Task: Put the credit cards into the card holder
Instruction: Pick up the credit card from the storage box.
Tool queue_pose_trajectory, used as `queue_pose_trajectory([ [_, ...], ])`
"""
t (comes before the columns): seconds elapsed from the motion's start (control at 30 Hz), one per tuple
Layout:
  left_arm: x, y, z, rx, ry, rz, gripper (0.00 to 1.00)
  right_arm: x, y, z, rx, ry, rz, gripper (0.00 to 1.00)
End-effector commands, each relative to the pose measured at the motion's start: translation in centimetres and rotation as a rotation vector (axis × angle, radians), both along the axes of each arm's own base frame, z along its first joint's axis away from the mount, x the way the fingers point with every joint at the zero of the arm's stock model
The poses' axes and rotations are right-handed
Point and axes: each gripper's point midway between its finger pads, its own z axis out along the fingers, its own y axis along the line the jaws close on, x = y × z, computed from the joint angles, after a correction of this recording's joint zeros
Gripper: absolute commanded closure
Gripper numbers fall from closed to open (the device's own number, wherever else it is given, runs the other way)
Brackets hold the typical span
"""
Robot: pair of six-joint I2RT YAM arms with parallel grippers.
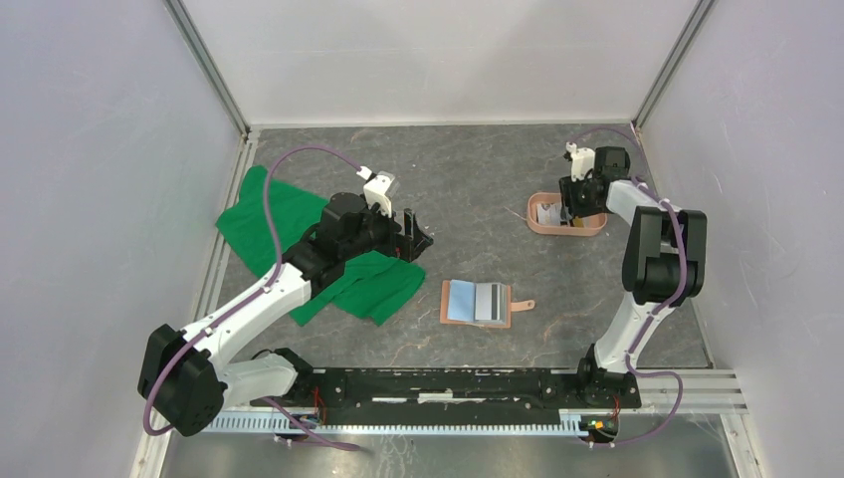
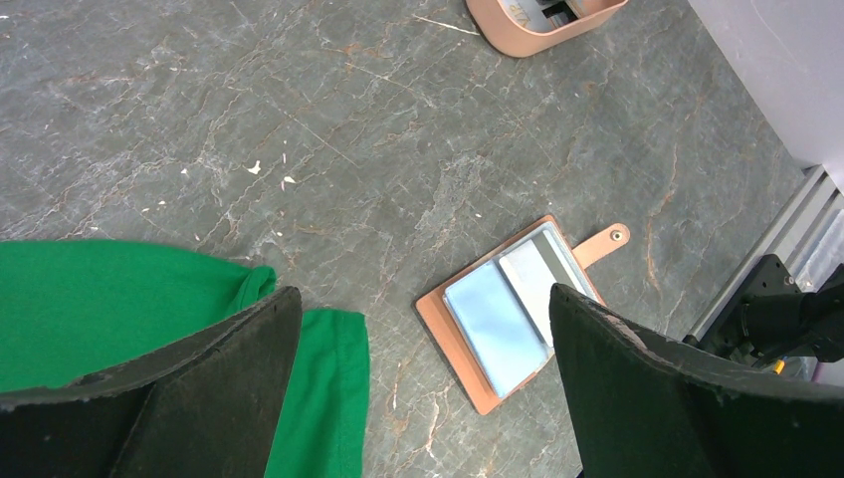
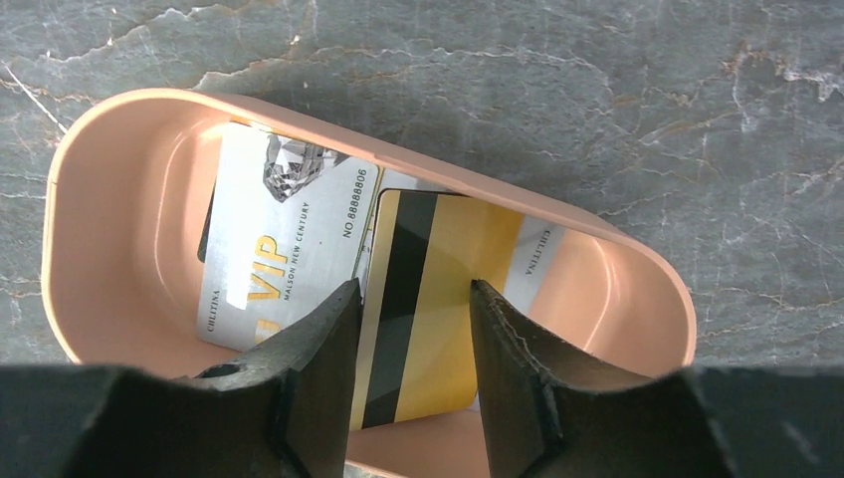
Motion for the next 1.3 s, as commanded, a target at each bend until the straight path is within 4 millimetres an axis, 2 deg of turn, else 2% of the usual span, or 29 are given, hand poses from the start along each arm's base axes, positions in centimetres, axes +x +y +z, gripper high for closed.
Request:
queue_pose_trajectory([
  [0.0, 0.4, -0.1, 1.3, -0.025, -0.055, -0.004, 0.00, -0.4, -0.3, 1.1, 0.048, -0.022, -0.006, 0.54],
  [0.27, 0.4, -0.2, 1.2, -0.024, -0.051, -0.008, 0.00, -0.3, 0.1, 2.3, 0.126, -0.052, 0.013, 0.58],
  [0.57, 0.2, -0.2, 1.0, -0.031, -0.041, -0.009, 0.00, -0.4, -1.2, 3.3, 0.162, -0.077, -0.009, 0.75],
  [0.73, 0.2, -0.3, 1.1, -0.037, -0.043, -0.012, 0.00, -0.4, -1.2, 3.2, 0.163, -0.077, 0.002, 0.86],
  [0.9, -0.1, -0.5, 0.7, -0.056, -0.018, -0.014, 0.00, 0.0, -1.5, 4.2, 0.142, -0.118, 0.017, 0.96],
  [0.97, -0.2, -0.9, 1.0, -0.094, -0.024, -0.023, 0.00, 0.3, -1.6, 4.9, 0.130, -0.142, 0.024, 1.00],
  [1.13, -0.5, -2.4, 1.3, -0.187, 0.007, -0.065, 0.00, 0.7, -1.5, 6.0, 0.121, -0.188, 0.047, 1.00],
  [1.27, -0.5, -4.0, 2.2, -0.277, 0.023, -0.115, 0.00, 1.0, -1.5, 7.8, 0.101, -0.248, 0.070, 1.00],
])
